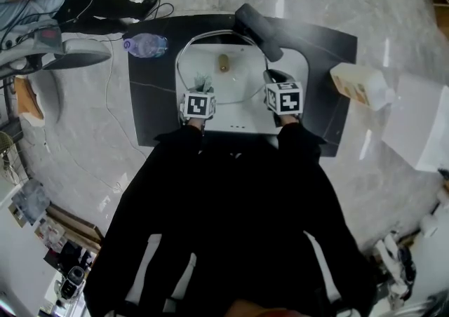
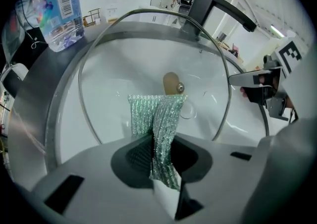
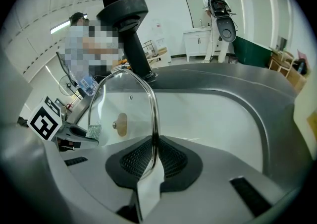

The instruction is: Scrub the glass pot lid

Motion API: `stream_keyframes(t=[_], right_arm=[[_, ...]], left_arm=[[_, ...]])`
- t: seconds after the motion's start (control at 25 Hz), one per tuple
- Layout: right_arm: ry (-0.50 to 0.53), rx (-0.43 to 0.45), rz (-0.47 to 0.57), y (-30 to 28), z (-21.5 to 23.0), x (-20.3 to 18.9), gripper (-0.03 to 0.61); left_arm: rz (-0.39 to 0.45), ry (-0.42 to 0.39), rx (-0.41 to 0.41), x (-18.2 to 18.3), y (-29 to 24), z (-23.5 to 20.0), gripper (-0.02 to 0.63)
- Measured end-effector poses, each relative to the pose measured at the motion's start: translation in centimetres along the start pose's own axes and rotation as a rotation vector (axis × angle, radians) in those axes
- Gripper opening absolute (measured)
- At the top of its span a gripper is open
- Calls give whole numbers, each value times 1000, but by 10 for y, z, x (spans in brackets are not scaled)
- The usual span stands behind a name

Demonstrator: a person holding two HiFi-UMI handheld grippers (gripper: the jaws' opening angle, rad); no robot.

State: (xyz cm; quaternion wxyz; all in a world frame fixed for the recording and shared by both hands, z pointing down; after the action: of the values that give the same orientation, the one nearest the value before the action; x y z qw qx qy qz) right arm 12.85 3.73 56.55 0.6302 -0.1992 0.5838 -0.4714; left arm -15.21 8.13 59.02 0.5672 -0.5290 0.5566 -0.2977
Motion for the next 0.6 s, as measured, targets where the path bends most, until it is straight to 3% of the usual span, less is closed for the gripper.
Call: stream_keyframes(t=[0.6], right_arm=[[3, 1, 3, 1, -1, 2, 37]], left_arm=[[-37, -5, -79, -6, -11, 19, 74]])
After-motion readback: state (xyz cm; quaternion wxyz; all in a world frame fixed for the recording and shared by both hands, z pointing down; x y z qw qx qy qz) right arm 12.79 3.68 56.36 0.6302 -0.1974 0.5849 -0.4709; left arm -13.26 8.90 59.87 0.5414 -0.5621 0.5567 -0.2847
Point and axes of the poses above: the fingertips, and each gripper's own axes: y backward along the fingers, z to its right, x out of its top, the point moved 10 cm from there along y, backward along the fingers, and after that the axes turned 7 degrees about z, right-handed, at the moved point
